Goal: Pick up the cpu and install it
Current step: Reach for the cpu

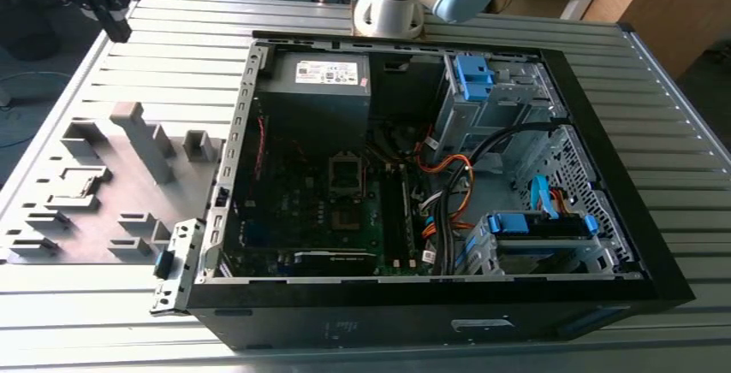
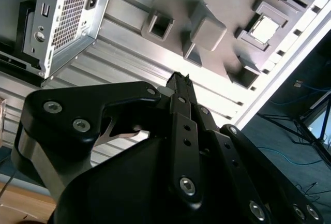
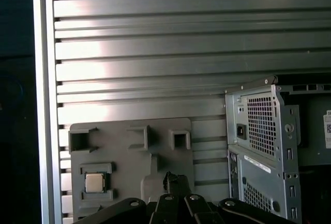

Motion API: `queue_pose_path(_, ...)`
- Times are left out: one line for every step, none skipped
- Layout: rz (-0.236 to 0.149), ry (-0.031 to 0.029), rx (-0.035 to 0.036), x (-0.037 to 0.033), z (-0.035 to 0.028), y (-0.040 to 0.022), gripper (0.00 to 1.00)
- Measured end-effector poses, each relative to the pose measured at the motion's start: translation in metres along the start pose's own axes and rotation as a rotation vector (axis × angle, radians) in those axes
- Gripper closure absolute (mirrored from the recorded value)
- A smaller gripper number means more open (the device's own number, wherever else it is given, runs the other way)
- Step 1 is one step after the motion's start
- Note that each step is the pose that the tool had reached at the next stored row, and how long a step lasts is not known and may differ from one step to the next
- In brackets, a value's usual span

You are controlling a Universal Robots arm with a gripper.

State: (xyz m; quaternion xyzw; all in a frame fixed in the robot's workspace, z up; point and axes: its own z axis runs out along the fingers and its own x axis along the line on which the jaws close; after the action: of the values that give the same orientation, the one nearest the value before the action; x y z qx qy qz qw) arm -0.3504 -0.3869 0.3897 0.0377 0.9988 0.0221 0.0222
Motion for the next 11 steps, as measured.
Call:
queue_pose_path(0.000, 0.0001, 0.0001, 0.0017, -0.0001, -0.0001, 0.89)
queue_pose_path(0.000, 0.0000, 0.0001, 0.0051, -0.0001, -0.0004, 0.89)
queue_pose_path(0.000, 0.0000, 0.0001, 0.0086, -0.0002, -0.0007, 0.89)
queue_pose_path(0.000, 0.0000, 0.0001, 0.0103, -0.0002, -0.0008, 0.89)
queue_pose_path(0.000, -0.0001, 0.0001, 0.0120, -0.0002, -0.0009, 0.89)
queue_pose_path(0.000, -0.0001, 0.0001, 0.0136, -0.0001, -0.0011, 0.89)
queue_pose_path(0.000, 0.0000, 0.0001, 0.0153, -0.0002, -0.0012, 0.89)
queue_pose_path(0.000, -0.0001, 0.0000, 0.0170, -0.0001, -0.0013, 0.89)
queue_pose_path(0.000, -0.0002, 0.0000, 0.0187, 0.0000, -0.0015, 0.89)
queue_pose_path(0.000, -0.0001, 0.0001, 0.0204, -0.0001, -0.0016, 0.89)
queue_pose_path(0.000, -0.0001, 0.0000, 0.0220, 0.0000, -0.0017, 0.89)
